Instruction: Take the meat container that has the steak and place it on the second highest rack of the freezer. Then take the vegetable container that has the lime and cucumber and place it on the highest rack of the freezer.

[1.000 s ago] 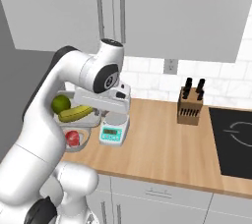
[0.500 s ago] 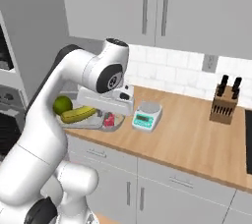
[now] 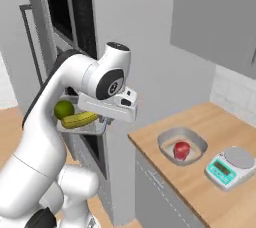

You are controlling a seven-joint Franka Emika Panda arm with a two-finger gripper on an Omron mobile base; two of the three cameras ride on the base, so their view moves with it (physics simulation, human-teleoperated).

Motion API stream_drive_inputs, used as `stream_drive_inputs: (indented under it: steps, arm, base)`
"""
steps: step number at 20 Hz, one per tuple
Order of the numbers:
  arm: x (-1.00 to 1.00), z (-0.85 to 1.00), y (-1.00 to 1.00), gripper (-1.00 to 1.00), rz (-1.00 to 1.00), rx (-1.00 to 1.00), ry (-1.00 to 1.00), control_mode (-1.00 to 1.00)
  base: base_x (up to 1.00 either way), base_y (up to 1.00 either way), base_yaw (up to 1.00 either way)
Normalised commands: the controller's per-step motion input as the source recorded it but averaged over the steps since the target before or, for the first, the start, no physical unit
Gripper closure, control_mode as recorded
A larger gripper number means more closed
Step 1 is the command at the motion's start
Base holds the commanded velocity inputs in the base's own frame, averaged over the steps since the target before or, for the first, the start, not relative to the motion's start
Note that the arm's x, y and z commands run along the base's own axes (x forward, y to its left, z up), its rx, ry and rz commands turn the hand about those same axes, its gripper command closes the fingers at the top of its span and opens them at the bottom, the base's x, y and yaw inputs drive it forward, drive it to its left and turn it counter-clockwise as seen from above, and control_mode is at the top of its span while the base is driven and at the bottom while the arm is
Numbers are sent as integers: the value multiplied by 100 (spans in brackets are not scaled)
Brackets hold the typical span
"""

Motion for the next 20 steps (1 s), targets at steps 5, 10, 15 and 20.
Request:
stream_drive_inputs:
  steps: [5, 10, 15, 20]
  arm:
    - [0, 0, 0, 100, 0, 0, 0, 100]
    - [0, 0, 0, 100, 0, 0, 0, 100]
    - [0, 0, 0, 100, 0, 0, 0, 100]
    - [0, 0, 0, 100, 0, 0, 0, 100]
  base:
    - [12, 59, 92]
    - [16, 90, 72]
    - [52, 100, 46]
    - [99, 62, 10]
